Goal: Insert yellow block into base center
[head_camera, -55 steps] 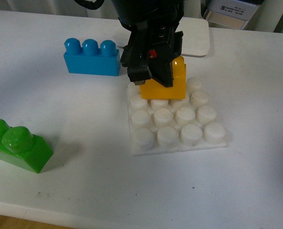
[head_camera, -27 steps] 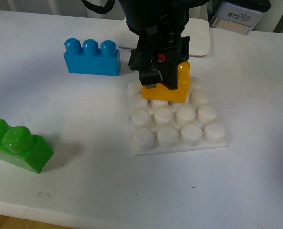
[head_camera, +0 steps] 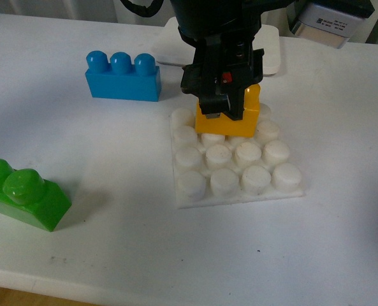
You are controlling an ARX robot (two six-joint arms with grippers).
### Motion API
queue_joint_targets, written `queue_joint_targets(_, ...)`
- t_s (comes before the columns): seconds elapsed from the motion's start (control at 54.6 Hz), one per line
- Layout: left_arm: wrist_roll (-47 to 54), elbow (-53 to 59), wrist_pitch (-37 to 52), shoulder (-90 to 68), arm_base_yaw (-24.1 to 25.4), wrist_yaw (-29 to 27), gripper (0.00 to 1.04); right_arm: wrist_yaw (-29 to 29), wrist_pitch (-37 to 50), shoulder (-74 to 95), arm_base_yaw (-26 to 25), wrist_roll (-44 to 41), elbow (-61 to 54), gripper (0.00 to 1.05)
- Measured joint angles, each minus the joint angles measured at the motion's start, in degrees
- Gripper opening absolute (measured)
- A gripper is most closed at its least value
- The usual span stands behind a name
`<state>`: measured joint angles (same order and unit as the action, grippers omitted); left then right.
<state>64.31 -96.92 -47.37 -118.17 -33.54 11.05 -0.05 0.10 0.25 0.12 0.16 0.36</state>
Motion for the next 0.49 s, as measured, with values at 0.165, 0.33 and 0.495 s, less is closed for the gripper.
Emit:
queue_joint_targets(0.165,-0.1,-0.1,-0.6,0.0,-0.1,0.0,0.3,0.0,0.0,0.0,0.0,0.0,0.0,0.96)
queue_joint_targets(0.33,-0.1,0.4,-0.2,0.0,-0.2,-0.2,0.3,0.0,0.0,0.0,0.0,0.0,0.0,0.96)
queue_joint_targets(0.495,-0.2,1.8,1.2,0.6,-0.6,-0.6,0.3,0.0,0.0,0.0,0.0,0.0,0.0,0.96)
